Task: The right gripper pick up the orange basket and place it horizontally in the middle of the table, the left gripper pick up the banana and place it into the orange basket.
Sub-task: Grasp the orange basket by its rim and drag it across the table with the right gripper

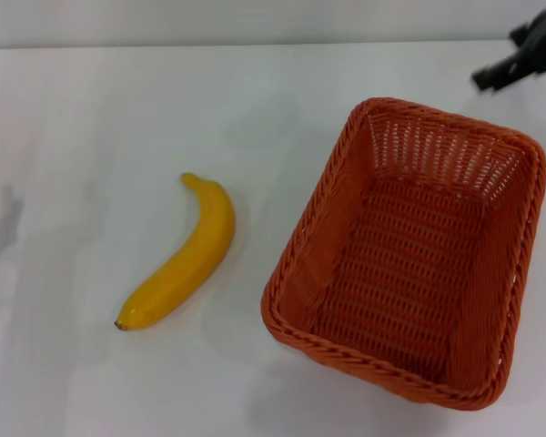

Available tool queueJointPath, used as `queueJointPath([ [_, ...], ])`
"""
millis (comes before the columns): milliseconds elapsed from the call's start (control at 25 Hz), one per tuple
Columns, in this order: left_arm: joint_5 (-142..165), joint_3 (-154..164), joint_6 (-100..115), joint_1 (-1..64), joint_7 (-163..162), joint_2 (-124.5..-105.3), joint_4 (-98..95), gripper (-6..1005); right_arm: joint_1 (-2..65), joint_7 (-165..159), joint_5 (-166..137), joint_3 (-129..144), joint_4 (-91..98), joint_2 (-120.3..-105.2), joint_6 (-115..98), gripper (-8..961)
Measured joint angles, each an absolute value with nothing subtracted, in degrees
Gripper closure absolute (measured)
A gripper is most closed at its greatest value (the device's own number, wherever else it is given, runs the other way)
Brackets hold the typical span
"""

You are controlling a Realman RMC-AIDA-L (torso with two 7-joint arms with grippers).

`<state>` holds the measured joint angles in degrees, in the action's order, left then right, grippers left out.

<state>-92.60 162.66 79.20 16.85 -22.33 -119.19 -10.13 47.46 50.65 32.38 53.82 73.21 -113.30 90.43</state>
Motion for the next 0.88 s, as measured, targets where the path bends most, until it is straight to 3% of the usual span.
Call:
queueJointPath([
  [80, -92.52, 162.54, 79.19, 16.79, -22.33, -119.18, -10.1, 201, 49.04, 51.09, 28.74, 55.88, 69.44, -115.07, 88.08, 115],
  [120, -92.54, 162.53, 79.19, 16.75, -22.33, -119.18, -10.05, 201, 49.61, 51.09, 28.36, 57.38, 67.31, -115.26, 86.8, 117],
  [440, -92.54, 162.68, 79.19, 16.84, -22.32, -119.18, -10.02, 205, 54.29, 50.78, 28.31, 63.81, 51.27, -114.91, 76.52, 143],
  [800, -92.55, 162.66, 79.19, 17.08, -22.32, -119.18, -10.02, 208, 57.25, 50.75, 25.38, 65.15, 46.46, -114.74, 76.07, 205],
  [880, -92.55, 162.49, 79.19, 17.1, -22.32, -119.18, -10.01, 209, 57.9, 50.52, 23.2, 65.34, 46.16, -114.77, 76.46, 281],
])
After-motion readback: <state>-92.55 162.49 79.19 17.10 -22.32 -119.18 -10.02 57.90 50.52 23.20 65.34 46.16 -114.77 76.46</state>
